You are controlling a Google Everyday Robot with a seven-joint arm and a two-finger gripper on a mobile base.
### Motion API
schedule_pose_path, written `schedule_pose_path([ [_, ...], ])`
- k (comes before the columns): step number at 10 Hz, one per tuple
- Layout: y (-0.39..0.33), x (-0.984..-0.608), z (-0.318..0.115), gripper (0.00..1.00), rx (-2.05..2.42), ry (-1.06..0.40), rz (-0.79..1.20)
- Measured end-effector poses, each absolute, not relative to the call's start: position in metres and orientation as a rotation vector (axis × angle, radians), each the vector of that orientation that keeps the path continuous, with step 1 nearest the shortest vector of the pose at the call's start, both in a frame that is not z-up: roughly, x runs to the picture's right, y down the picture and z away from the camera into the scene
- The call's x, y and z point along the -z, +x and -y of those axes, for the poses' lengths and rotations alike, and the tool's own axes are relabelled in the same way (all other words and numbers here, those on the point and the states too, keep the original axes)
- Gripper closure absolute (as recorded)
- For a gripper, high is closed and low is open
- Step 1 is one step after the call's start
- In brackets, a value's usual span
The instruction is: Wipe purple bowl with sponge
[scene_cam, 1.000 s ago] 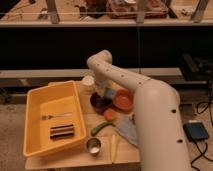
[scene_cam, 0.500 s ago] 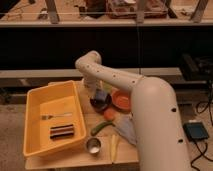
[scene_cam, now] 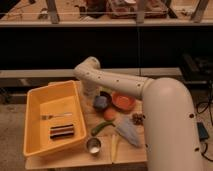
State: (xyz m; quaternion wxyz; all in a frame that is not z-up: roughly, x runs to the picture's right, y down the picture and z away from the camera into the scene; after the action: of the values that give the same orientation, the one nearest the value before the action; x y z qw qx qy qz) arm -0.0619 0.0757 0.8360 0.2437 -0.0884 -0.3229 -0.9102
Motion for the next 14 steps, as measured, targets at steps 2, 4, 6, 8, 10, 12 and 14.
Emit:
schedule_pose_path([
  [2, -0.042, -0.833, -0.082, 1.00, 2.470, -0.257, 0.886],
  [4, -0.015, -0.837, -0.080, 1.00, 2.430, -0.282, 0.872],
  [6, 0.001, -0.848, -0.072, 1.00, 2.387, -0.314, 0.859],
  [8, 0.005, -0.869, -0.057, 1.00, 2.355, -0.339, 0.844],
  [10, -0.006, -0.882, -0.041, 1.00, 2.347, -0.338, 0.827],
  [12, -0.015, -0.882, -0.031, 1.00, 2.351, -0.326, 0.810],
  [14, -0.030, -0.879, -0.024, 1.00, 2.368, -0.309, 0.799],
])
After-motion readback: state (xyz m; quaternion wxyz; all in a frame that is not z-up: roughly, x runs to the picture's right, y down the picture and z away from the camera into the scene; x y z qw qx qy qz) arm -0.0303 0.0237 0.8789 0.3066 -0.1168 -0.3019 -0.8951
